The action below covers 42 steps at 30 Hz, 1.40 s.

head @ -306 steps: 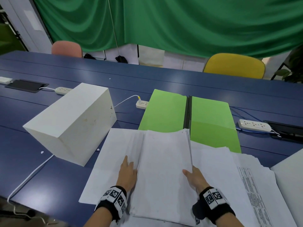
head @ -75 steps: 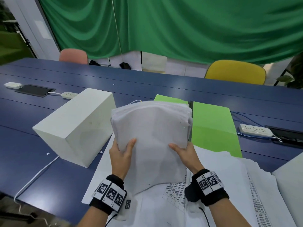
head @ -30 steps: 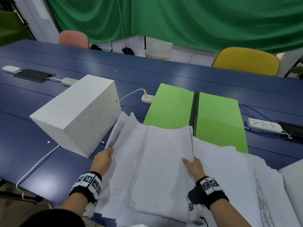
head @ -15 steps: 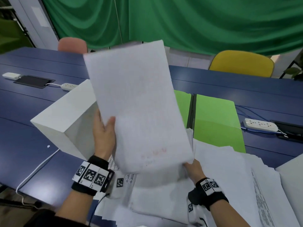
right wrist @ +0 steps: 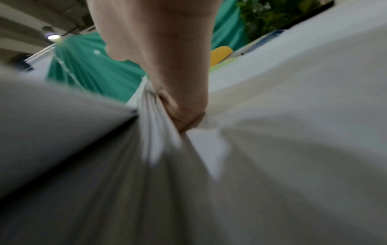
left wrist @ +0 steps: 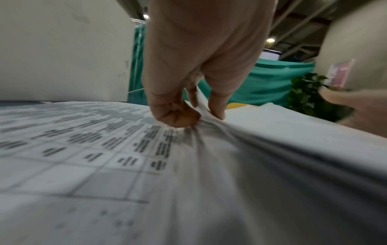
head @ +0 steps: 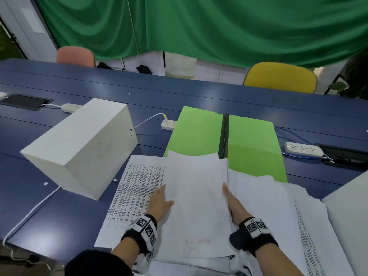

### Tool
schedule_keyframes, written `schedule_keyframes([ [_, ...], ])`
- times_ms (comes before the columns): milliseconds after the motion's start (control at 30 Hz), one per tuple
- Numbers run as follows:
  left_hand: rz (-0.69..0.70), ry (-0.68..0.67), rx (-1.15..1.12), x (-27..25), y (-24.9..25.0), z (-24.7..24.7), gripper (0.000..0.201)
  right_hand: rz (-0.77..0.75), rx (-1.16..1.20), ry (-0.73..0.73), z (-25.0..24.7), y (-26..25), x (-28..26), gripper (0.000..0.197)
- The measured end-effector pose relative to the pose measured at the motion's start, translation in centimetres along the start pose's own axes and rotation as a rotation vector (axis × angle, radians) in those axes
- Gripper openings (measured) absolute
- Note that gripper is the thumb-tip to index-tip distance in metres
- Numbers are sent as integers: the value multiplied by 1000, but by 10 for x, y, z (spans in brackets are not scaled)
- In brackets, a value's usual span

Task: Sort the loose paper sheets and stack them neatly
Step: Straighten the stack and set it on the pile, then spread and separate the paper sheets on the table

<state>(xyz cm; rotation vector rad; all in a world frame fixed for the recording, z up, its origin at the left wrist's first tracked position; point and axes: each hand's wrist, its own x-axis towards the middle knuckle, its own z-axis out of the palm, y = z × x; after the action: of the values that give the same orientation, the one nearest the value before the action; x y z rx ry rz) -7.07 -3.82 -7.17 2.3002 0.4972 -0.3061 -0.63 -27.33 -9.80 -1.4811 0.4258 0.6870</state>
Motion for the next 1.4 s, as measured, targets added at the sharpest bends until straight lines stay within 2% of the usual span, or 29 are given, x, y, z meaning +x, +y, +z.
schedule_keyframes([
  [100, 40, -34, 220, 3, 13, 17, 69, -160, -157, 81, 5, 7, -1, 36],
  [167, 40, -27, 216, 9, 15, 19, 67, -174, -167, 116, 5, 10, 1, 28],
  [200, 10, 18, 205, 14, 12, 15, 66, -170, -187, 123, 4, 10, 1, 27],
  [300, -222, 170, 191, 29, -21, -14, 69, -168, -208, 120, 1, 12, 4, 21],
  [400, -452, 249, 136, 33, -65, -45, 81, -169, -215, 123, 0, 9, 3, 22],
  [500, -525, 297, 149, 30, -91, -65, 89, -180, -204, 124, 0, 10, 5, 22],
  [600, -469, 254, -12, 40, -111, -78, 83, -170, -198, 122, 0, 9, 6, 25],
  [700, -329, 162, -29, 40, -118, -83, 50, -172, -208, 123, 0, 11, 6, 23],
  [800, -127, 181, 35, 29, -103, -83, 27, -189, -203, 135, 1, 12, 5, 29],
  [933, 120, 366, 238, 5, -47, -111, 15, -209, -225, 138, 4, 10, 0, 29],
  [1000, 260, 499, 204, -11, -10, -130, 14, -215, -238, 144, 5, 8, -3, 30],
  [1067, 368, 639, 35, -26, 24, -146, 9, -214, -254, 147, 5, 8, -4, 30],
  [1133, 367, 665, -270, -31, 43, -151, 6, -213, -269, 153, 6, 9, -7, 28],
  [1200, 297, 515, -570, -28, 49, -141, 14, -224, -278, 145, 5, 10, -8, 27],
  [1233, 266, 429, -629, -24, 46, -128, 16, -230, -293, 141, 5, 12, -6, 27],
  [1300, 256, 304, -553, -17, 38, -96, 19, -233, -309, 130, 4, 15, -4, 30],
  [1400, 176, 235, -420, -10, 24, -45, 21, -171, -281, 97, 3, 15, -1, 37],
])
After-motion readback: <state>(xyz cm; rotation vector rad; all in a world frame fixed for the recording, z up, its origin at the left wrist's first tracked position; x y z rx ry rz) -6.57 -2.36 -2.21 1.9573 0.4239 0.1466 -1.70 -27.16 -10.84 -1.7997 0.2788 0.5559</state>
